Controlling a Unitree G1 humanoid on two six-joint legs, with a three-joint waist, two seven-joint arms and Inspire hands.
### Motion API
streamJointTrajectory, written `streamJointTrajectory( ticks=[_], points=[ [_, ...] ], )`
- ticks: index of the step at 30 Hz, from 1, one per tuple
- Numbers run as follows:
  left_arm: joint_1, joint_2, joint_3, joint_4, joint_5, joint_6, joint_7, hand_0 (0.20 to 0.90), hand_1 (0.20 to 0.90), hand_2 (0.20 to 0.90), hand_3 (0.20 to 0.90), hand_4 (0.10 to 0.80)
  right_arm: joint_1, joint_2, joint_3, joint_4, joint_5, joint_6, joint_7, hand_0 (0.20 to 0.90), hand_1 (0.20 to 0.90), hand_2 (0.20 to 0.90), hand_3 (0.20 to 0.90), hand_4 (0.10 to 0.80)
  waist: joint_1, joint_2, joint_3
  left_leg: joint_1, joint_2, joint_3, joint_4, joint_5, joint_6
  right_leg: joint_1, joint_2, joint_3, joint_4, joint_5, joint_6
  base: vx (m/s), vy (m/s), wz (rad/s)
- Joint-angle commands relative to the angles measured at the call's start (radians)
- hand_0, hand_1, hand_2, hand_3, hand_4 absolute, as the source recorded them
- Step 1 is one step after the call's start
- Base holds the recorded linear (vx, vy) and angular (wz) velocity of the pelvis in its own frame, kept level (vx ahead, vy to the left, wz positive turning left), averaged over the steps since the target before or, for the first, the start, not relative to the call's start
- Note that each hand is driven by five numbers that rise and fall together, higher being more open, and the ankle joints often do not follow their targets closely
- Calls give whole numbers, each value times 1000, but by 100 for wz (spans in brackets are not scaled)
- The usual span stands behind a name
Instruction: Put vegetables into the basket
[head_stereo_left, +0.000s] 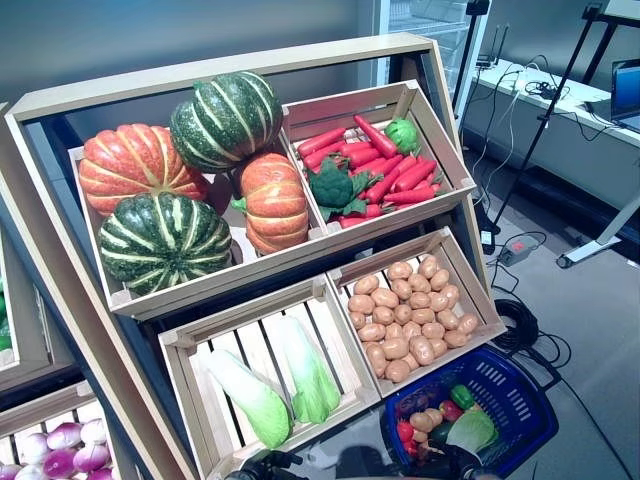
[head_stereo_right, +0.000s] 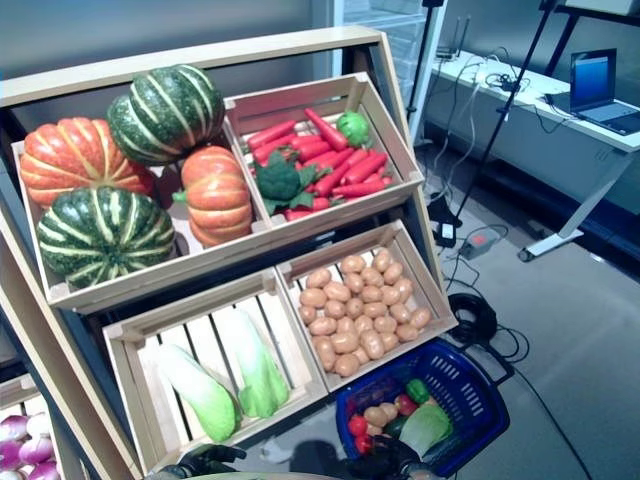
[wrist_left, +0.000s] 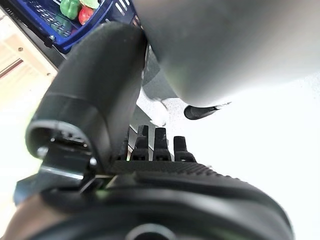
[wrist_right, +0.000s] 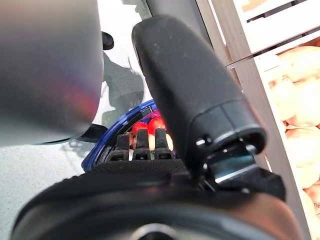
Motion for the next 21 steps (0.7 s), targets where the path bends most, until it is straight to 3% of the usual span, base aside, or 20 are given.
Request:
streamJointTrajectory(
  ticks=[1,9,13,17,20,21],
  points=[
    [-112,-31,-17,37,26,-25,17,900,900,900,900,800,-48,18,47,26,-19,-52,31,900,900,900,900,800,0,-26,11,-38,-15,-28,1,-20,13,-9,8,9,15,23,-46,0,0,0],
    [-111,-32,-19,41,20,-14,-8,900,900,900,900,800,-52,14,52,23,-25,-50,34,900,900,900,900,800,-5,-24,12,-36,-15,-25,1,-20,14,-11,11,14,15,25,-47,0,0,0],
    [-123,-24,-42,-10,6,-67,-80,900,900,900,900,800,-58,9,68,5,-24,-29,33,900,900,900,900,800,-8,-20,20,-35,-14,-22,1,-20,12,-14,13,19,19,24,-46,0,0,0],
    [-142,19,-88,-227,-58,-63,-181,900,900,900,900,800,-57,-18,87,-46,-21,7,32,900,900,900,900,800,-9,-10,36,-42,-13,-19,1,-17,13,-26,15,21,21,29,-45,-8,3,0],
    [-140,110,-106,-552,-185,30,-241,900,900,900,900,800,-34,-44,94,-98,-21,32,24,900,900,900,900,800,-2,2,51,-55,-14,-23,1,-12,15,-34,14,14,19,34,-45,0,0,0],
    [-137,122,-106,-588,-196,36,-248,900,900,900,900,800,-30,-47,94,-104,-22,35,23,900,900,900,900,800,-1,3,53,-57,-14,-25,1,-11,14,-35,14,13,18,35,-45,0,0,0]
  ],
)
